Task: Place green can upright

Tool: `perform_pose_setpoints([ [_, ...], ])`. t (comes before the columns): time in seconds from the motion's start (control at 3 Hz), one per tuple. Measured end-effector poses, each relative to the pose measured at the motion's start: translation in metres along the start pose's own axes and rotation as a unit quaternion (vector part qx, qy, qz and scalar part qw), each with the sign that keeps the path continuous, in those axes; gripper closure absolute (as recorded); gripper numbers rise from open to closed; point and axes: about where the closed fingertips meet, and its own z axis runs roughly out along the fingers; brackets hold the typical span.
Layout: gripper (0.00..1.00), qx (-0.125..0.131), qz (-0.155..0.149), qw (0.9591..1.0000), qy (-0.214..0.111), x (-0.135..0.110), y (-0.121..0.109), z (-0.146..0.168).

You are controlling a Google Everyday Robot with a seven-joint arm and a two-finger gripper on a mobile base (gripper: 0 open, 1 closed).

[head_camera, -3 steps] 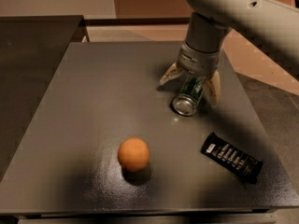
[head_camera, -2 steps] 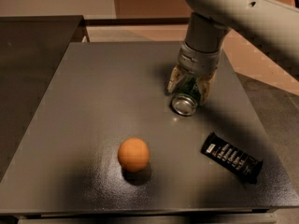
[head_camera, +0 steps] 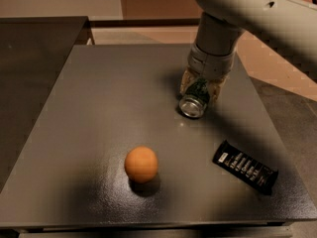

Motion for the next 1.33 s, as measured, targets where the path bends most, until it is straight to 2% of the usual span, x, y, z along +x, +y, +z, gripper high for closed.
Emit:
perform_pose_setpoints([
  [0.33,1.0,0.044,-0.01,0.998,0.045,-0.001,-0.018,-0.014],
  [0.67,1.0,0.092,-0.028,0.9923,0.078,-0.006,-0.04,-0.03],
  [1.0,1.0,0.134,-0.06,0.9825,0.114,-0.013,-0.06,-0.044],
  [1.33,1.0,0.17,-0.087,0.9694,0.155,-0.02,-0.074,-0.053],
])
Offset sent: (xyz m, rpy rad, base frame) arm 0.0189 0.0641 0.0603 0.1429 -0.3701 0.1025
